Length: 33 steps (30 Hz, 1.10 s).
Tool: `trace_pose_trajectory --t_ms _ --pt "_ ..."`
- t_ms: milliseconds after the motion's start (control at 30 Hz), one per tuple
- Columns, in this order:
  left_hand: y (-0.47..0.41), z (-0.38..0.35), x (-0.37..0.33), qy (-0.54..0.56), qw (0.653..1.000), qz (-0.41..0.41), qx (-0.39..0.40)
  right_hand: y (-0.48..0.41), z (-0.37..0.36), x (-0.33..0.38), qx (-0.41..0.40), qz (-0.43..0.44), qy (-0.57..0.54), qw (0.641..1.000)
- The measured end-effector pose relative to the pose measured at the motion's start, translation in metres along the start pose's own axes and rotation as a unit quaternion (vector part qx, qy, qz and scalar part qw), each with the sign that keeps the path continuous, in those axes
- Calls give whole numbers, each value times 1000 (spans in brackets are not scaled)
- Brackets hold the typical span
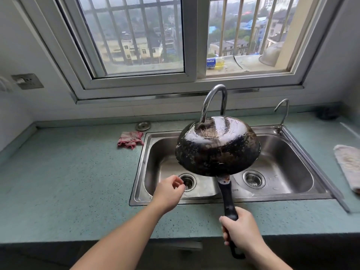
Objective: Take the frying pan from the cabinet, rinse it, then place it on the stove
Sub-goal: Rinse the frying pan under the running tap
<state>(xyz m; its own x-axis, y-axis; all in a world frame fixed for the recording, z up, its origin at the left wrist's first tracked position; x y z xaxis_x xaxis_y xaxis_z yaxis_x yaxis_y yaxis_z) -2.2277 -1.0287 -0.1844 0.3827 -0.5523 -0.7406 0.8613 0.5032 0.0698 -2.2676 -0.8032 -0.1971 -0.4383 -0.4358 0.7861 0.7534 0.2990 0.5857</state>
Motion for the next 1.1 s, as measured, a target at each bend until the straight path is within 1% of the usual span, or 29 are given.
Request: trace_pose_trajectory --t_ms 133,233,267,333,400,467,500,567,667,767,867,967,1033,1100 --pt "18 -12 -9 19 1000 1 15 17 9 -19 -5 10 60 998" --pt "32 -23 -13 38 998 -3 55 29 11 -30 3 14 97 995" --pt "36 -27 -15 53 995 -7 86 33 11 -32 7 15 109 994" --pt "47 -35 -19 75 982 -3 175 39 10 -34 15 19 128 992" --pt "62 -42 -22 63 963 20 262 44 6 -34 28 24 142 989" --pt "77 -46 -25 44 950 34 306 48 -1 -30 50 32 155 986" --pt "82 -46 -25 50 950 41 304 51 -6 -27 68 32 152 986" --pt "90 -43 -22 101 952 76 277 55 -17 -20 111 27 125 986" --pt "100 -37 -14 208 935 139 252 62 -32 -8 171 10 77 982" --pt "104 -37 -12 363 887 185 217 67 -49 4 227 -17 17 974" --pt "101 -37 -19 494 828 186 189 68 -64 14 285 -68 -72 954" --pt "95 -35 -25 606 759 177 158 69 -75 21 342 -131 -176 914" --pt "88 -35 -30 654 722 176 142 72 -82 27 385 -194 -259 864" --pt "78 -34 -31 670 710 178 123 72 -90 35 430 -241 -329 806"
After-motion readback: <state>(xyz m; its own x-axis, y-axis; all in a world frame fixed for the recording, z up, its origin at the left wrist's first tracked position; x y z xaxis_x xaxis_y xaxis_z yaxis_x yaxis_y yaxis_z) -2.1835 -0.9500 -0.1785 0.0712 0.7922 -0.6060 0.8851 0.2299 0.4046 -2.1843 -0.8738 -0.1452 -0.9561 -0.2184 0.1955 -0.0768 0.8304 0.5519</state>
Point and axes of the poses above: each hand's wrist, its own y-axis away from the middle knuckle, its own z-axis out of the back of the hand, x = y × z, the point moved 5 cm from there along -y, towards the middle knuckle, and after that the axes turned 11 degrees about -z, right-handed, at the moved point
